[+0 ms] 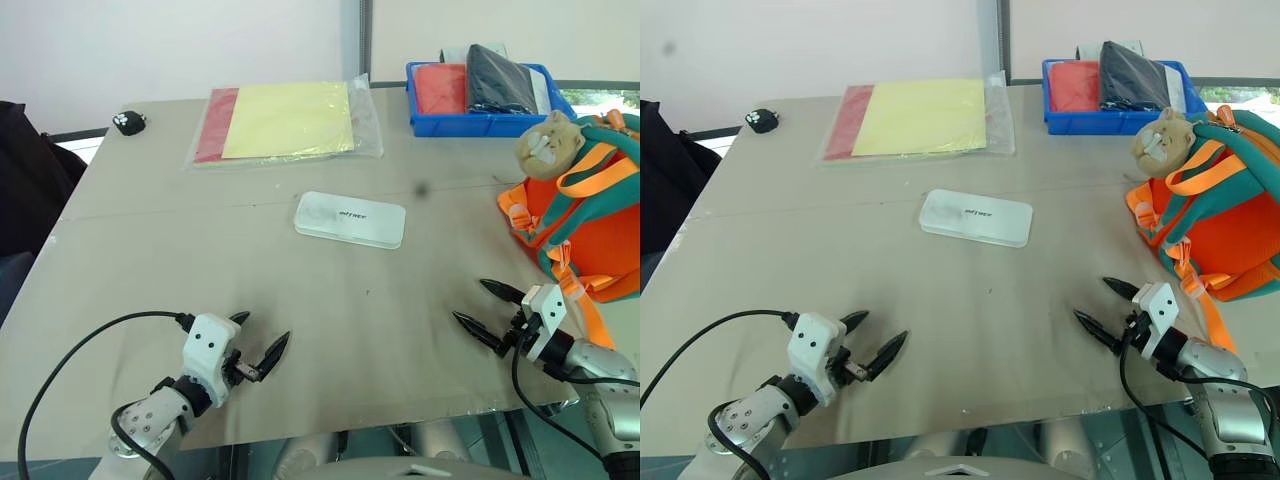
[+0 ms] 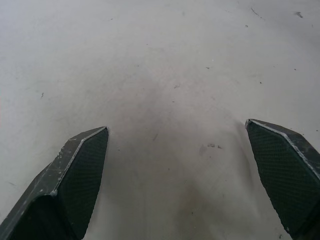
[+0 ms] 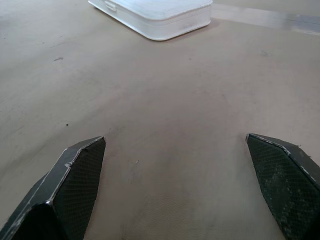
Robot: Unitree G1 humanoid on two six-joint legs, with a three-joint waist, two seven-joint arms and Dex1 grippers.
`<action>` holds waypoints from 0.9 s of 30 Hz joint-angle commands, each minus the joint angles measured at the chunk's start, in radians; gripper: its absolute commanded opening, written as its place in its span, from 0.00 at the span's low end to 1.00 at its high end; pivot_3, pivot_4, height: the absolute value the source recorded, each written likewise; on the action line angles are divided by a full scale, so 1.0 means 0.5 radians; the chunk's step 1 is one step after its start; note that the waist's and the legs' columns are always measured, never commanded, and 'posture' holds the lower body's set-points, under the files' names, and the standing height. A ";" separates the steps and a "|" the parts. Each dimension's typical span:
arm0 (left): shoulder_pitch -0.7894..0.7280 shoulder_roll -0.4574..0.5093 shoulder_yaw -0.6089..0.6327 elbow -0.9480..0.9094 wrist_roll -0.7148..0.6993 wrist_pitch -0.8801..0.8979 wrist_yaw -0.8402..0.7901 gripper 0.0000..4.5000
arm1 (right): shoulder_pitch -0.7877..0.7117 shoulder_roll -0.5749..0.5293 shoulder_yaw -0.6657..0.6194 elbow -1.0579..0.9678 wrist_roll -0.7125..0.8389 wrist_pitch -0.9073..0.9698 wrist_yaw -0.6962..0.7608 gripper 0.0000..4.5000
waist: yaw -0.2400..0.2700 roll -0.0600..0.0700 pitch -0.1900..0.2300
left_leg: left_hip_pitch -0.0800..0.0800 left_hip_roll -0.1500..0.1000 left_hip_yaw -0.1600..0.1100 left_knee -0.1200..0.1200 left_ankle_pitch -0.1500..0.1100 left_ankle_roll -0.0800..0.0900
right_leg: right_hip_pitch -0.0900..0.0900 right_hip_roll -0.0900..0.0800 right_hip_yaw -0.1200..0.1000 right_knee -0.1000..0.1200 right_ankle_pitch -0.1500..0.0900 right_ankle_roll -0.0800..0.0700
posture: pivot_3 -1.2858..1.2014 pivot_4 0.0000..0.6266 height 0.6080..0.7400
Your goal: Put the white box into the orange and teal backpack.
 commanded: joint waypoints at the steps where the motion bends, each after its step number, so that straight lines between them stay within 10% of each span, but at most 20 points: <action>1: -0.029 0.012 0.029 0.012 -0.060 -0.008 -0.058 1.00 | 0.026 0.018 -0.020 -0.080 0.010 0.013 -0.047 0.99 | 0.000 0.000 0.000 | 0.000 0.000 0.000 0.000 0.000 0.000 | 0.000 0.000 0.000 0.000 0.000 0.000 | 0.52 0.24 1.00; 24: -0.060 0.007 0.068 0.081 -0.095 -0.023 -0.125 1.00 | 0.029 0.054 0.012 -0.203 0.001 0.093 -0.117 0.99 | 0.000 0.000 0.000 | 0.000 0.000 0.000 0.000 0.000 0.000 | 0.000 0.000 0.000 0.001 0.000 0.000 | 0.52 0.24 1.00; 27: -0.062 0.008 0.072 0.082 -0.094 -0.019 -0.131 1.00 | 0.032 0.059 0.011 -0.220 0.011 0.100 -0.118 0.81 | 0.000 0.001 0.000 | 0.000 0.000 0.000 0.000 0.000 0.000 | 0.000 0.000 0.000 0.001 0.000 0.000 | 0.52 0.24 1.00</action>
